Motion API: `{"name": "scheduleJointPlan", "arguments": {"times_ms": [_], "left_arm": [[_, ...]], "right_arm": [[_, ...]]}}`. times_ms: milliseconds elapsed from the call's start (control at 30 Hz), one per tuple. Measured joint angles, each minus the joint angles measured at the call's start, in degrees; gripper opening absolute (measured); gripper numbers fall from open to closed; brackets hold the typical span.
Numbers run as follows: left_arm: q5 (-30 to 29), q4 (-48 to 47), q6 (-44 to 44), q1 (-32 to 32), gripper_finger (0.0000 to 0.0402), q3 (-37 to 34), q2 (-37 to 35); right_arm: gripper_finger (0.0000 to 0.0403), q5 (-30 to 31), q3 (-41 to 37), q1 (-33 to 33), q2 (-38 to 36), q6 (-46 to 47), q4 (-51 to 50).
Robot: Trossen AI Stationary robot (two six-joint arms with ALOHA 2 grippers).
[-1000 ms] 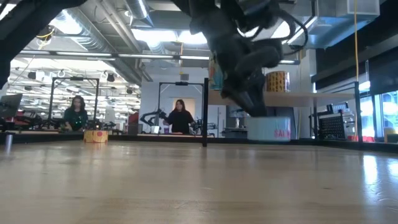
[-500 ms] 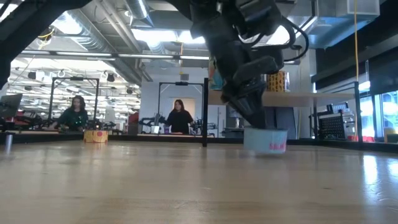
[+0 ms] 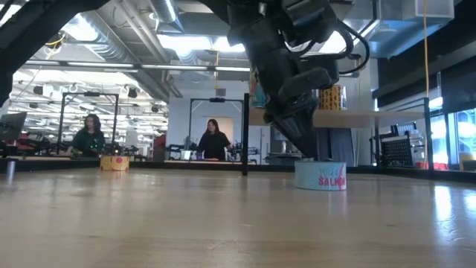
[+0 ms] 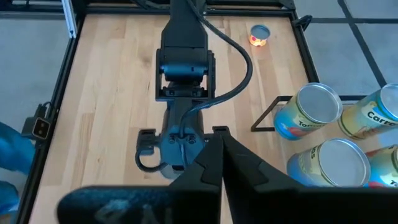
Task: Pick and place cans onto a shelf
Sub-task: Put the canned tuna on the shelf
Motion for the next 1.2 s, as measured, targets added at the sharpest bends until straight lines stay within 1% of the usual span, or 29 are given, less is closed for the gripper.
{"name": "scheduleJointPlan", "arguments": {"times_ms": [133,300,400,433,633,767,900,1033,1200], "left_arm": [[1.9,-3.0,0.0,0.0,0.0033,-0.1,-2.6],[1.2,-9.8,0.0,0.0,0.0015,0.0,-8.6],[-0.2,-11.7,-0.4,-0.1,0.0003,0.0,-12.7],[-0.7,-13.4,-1.2,-0.2,0.0002,0.0,-14.1],[-3.9,-16.8,-4.5,-1.8,0.0001,0.0,-21.8],[-5.4,-20.0,-6.1,-3.5,0.0001,0.0,-27.3],[-8.5,-23.6,-8.2,-5.7,0.0000,0.0,-32.5],[-12.2,-26.2,-11.7,-8.0,0.0000,0.0,-37.0],[-15.7,-28.0,-13.6,-10.9,0.0000,0.0,-41.0]], "right_arm": [[0.0010,0.0,0.0,0.9,0.0,-2.4,0.0],[0.0010,0.0,0.0,3.6,0.0,-4.7,0.0],[0.0010,-0.1,0.0,5.2,-0.1,-4.8,-0.3],[0.0010,0.0,0.0,5.8,-0.1,-4.8,-0.7],[0.0010,-0.6,-1.3,9.5,0.6,-4.5,-3.9],[0.0010,-2.8,-6.3,12.2,1.4,-5.8,-2.9],[0.0010,-6.1,-14.2,13.6,1.9,-6.3,0.6],[0.0010,-7.0,-22.8,14.1,1.9,-4.2,6.8],[0.0010,-6.6,-31.2,14.0,2.4,0.0,16.4]]}}
